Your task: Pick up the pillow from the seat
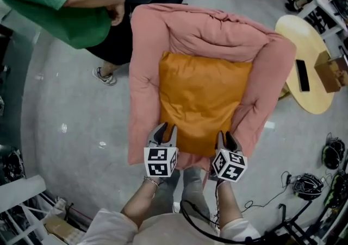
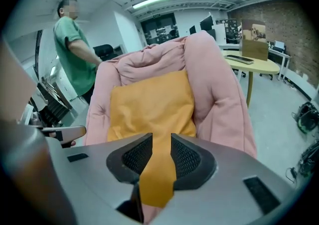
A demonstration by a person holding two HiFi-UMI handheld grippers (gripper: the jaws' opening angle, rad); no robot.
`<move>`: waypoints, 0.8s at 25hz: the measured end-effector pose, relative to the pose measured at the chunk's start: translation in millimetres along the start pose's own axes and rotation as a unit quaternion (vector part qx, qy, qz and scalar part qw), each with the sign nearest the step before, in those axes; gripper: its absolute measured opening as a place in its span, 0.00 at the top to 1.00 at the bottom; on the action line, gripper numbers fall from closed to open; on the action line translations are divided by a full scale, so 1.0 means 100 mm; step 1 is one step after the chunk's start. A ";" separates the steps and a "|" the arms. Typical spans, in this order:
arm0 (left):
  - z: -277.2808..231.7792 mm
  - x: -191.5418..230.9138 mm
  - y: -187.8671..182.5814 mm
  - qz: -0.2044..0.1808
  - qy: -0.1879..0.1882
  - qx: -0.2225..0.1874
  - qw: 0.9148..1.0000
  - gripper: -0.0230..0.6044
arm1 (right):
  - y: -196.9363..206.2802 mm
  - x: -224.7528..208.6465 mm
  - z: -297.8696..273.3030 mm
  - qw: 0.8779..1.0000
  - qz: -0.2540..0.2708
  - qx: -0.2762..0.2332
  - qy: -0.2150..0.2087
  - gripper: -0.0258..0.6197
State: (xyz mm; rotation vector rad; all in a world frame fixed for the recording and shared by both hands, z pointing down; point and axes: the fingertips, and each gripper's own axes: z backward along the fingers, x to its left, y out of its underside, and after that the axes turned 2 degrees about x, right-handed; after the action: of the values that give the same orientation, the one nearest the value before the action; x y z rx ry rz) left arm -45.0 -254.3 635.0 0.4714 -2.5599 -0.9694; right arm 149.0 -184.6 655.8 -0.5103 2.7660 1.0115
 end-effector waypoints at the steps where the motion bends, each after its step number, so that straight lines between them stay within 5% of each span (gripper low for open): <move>1: -0.05 0.02 0.03 0.001 -0.001 0.004 1.000 0.78 | 0.02 -0.02 -0.06 1.000 -0.001 0.002 0.000 0.81; 14: -0.68 0.33 0.47 0.032 -0.035 0.044 0.998 0.53 | 0.15 -0.32 -0.73 0.999 -0.020 0.027 0.001 0.59; 20: -0.99 0.46 0.62 0.045 -0.039 0.067 0.996 0.43 | 0.26 -0.36 -1.04 0.999 -0.024 0.042 -0.003 0.57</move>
State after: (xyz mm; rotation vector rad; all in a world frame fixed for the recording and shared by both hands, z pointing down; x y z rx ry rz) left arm -52.5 -285.5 756.5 0.3573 -2.7032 -0.8035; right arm 170.4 -224.5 759.4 -0.5576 2.7631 0.8794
